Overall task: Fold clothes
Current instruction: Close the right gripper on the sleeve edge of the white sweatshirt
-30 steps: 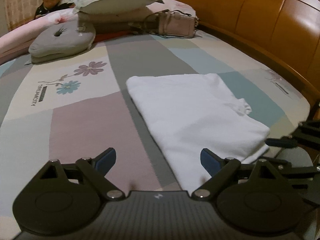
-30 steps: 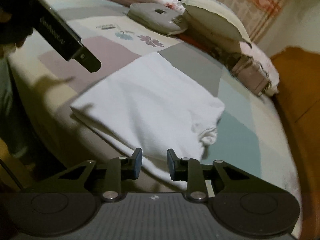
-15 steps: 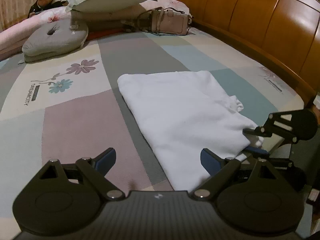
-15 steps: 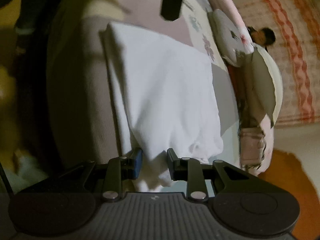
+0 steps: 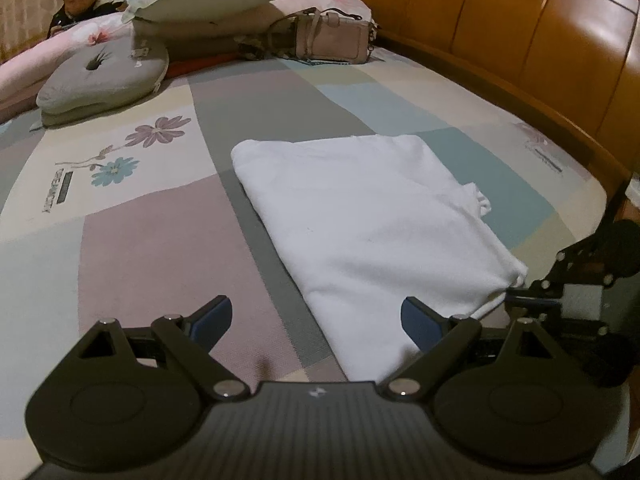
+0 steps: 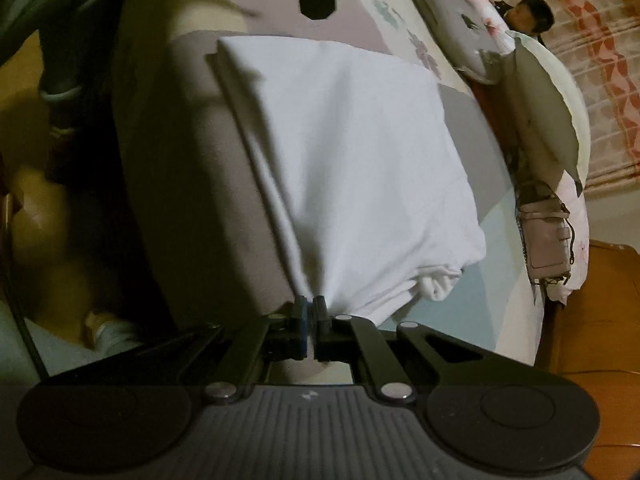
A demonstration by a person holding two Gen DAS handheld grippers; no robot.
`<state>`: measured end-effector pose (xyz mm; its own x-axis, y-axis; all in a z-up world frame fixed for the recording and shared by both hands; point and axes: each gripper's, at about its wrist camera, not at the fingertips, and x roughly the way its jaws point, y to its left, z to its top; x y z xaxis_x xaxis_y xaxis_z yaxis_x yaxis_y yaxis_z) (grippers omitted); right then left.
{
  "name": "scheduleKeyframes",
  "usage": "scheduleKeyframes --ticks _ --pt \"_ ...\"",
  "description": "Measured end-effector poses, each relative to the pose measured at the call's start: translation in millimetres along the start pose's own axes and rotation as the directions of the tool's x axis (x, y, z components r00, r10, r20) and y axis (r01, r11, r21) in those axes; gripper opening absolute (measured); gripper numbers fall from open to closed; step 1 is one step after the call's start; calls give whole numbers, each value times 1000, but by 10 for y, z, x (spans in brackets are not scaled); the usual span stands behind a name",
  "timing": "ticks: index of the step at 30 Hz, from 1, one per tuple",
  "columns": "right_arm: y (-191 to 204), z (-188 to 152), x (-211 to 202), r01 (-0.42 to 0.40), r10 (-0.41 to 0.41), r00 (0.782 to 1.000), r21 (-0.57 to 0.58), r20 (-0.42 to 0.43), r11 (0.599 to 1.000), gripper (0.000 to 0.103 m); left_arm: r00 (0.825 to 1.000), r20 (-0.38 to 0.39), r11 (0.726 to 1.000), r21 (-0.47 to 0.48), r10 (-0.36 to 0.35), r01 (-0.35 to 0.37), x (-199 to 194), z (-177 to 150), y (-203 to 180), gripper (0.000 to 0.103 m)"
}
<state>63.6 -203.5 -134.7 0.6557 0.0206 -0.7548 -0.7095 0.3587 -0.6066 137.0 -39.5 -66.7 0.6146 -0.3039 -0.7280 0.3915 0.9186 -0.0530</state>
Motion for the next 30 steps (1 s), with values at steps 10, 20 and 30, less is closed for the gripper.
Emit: scheduleKeyframes --ticks 10,20,30 --pt "-685 -197 -298 -154 70 983 554 170 818 30 999 53 962 272 7 -21 -36 -163 -318 68" --pt "-675 -858 68 -387 169 920 885 353 257 40 1000 7 870 493 -23 17 81 -393 -709 50" --pt "-773 -1078 274 -435 103 896 900 431 16 42 999 31 903 429 -23 7 35 -260 -678 51"
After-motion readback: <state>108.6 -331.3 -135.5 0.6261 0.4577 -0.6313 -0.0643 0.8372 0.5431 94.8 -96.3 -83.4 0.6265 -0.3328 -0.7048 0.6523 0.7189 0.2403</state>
